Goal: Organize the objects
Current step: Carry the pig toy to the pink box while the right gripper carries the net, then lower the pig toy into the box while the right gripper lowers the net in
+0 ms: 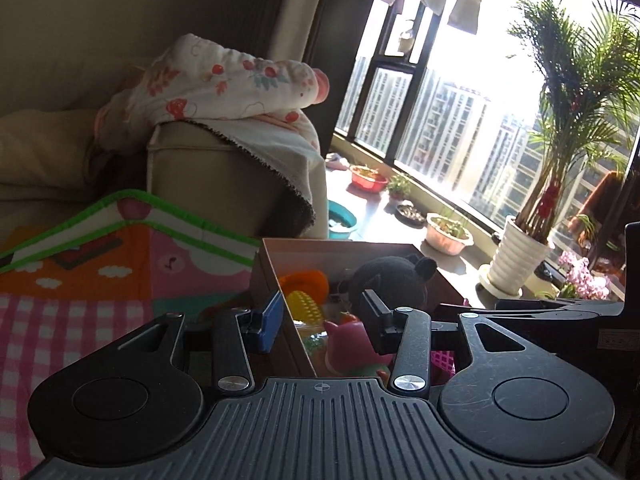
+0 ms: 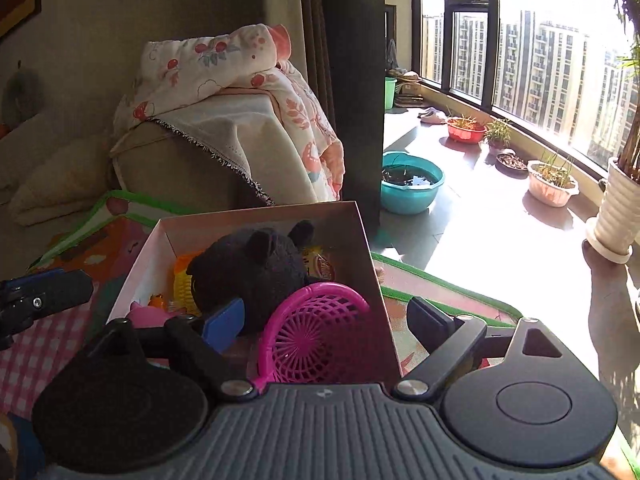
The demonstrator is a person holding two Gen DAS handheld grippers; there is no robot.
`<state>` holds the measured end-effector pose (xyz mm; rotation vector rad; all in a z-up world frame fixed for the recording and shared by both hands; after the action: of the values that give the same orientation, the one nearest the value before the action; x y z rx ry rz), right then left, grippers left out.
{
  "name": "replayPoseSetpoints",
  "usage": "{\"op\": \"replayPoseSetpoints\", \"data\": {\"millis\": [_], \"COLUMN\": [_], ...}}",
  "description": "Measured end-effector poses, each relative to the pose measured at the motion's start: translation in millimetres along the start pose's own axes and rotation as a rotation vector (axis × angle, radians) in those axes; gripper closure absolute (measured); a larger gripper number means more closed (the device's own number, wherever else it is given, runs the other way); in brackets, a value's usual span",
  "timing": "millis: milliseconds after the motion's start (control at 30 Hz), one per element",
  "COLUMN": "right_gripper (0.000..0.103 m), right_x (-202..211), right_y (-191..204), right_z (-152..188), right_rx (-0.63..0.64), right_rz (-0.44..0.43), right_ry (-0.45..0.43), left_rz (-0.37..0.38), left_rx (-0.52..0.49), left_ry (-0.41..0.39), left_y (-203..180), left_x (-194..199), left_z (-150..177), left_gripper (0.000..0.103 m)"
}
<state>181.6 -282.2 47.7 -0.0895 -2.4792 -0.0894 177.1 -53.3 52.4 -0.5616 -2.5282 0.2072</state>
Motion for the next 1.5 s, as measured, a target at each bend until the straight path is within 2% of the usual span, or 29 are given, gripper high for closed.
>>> {"op": "replayPoseSetpoints", "data": {"millis": [200,267,333,367,500,667,800,933,1100,1200,1267,1433,1500], "right_gripper": [0.014,0.02,0.037,0.041,0.043,0.053,0.054,0.054,0.054,0.052,0.052,0.053,0.066], "right_x": [13,17,21,22,14,-7,-10,4,33,35,29,9,-5], "right_y": [-15,-12,-4,1,18,33,35,29,-17,-33,-33,-4,12], "right_z": [7,8,9,10,17,23,22,15,-8,-8,0,16,16], "right_rx": [0.027,0.066,0.116,0.135,0.146,0.146,0.133,0.13,-0.008,-0.03,-0.014,-0.013,0.0], "right_rz": [0.001,0.011,0.0,-0.012,-0.072,-0.075,-0.09,-0.112,-0.141,-0.129,-0.119,-0.192,-0.196], "right_ry": [-0.04,-0.062,-0.074,-0.07,-0.017,0.021,0.02,-0.008,-0.045,-0.032,0.002,0.075,0.099], "left_rz": [-0.024,-0.028,-0.033,-0.035,-0.04,-0.037,-0.043,-0.031,-0.014,-0.005,-0.006,-0.012,-0.016], "left_rx": [0.009,0.006,0.001,-0.001,-0.001,0.01,0.029,0.056,0.088,0.11,0.117,0.127,0.125], "left_ry": [0.036,0.046,0.054,0.056,0.056,0.035,0.032,0.033,0.025,0.031,0.042,0.06,0.059], "left_y": [1,0,-1,-1,-2,2,8,10,10,11,12,14,14], "left_x": [-7,-8,-8,-8,-5,11,23,26,29,28,27,28,30], "left_z": [9,12,13,13,14,17,23,29,35,41,44,51,51], "left_gripper": [0.056,0.056,0.056,0.056,0.056,0.056,0.056,0.056,0.056,0.056,0.056,0.056,0.056]}}
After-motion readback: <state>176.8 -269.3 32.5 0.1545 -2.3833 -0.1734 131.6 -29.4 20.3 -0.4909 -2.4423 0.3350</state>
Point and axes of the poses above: each gripper's, at about its wrist camera, not at the fingertips, and x roughly against the way its jaws point, y to its left, z to its underside, the point moved 7 cm from there along -x, roughly the way its jaws point
